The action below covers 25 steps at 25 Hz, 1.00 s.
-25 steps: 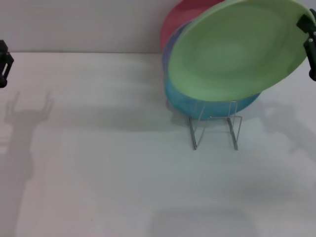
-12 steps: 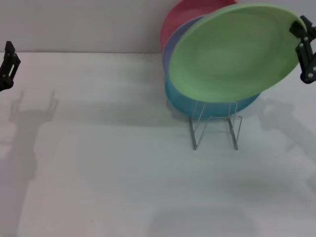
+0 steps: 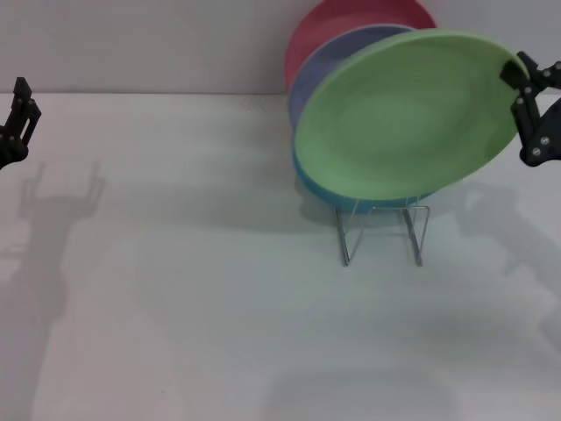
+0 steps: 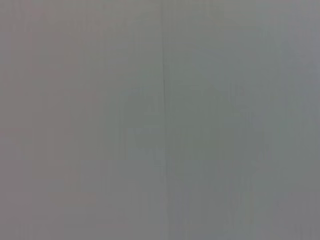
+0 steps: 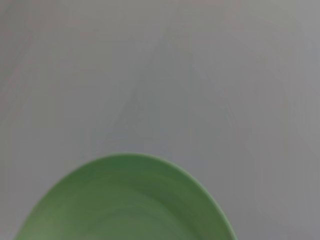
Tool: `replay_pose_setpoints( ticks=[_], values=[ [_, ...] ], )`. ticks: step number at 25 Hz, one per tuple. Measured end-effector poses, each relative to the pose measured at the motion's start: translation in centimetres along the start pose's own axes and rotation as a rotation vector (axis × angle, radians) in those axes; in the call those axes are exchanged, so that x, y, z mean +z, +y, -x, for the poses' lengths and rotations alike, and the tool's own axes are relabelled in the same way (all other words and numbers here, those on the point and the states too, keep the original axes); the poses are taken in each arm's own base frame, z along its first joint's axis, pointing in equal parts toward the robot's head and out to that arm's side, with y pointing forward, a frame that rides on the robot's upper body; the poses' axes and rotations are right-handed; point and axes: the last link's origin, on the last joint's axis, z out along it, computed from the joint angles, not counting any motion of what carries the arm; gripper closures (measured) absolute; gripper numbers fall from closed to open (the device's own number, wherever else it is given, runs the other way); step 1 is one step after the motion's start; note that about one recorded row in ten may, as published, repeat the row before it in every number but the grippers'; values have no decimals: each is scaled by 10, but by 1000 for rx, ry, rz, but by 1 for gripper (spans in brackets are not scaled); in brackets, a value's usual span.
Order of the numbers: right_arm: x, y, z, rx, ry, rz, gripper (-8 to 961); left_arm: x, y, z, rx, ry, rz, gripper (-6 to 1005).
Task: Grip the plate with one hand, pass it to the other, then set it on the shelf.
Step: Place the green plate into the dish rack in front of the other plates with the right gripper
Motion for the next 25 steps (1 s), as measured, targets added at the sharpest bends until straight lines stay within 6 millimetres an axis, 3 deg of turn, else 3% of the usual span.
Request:
replay_pose_setpoints(
  ticks=[25],
  values=[
    [-8, 18, -26, 37, 110, 7, 781, -1, 5, 0, 8, 3, 27, 182]
  ],
)
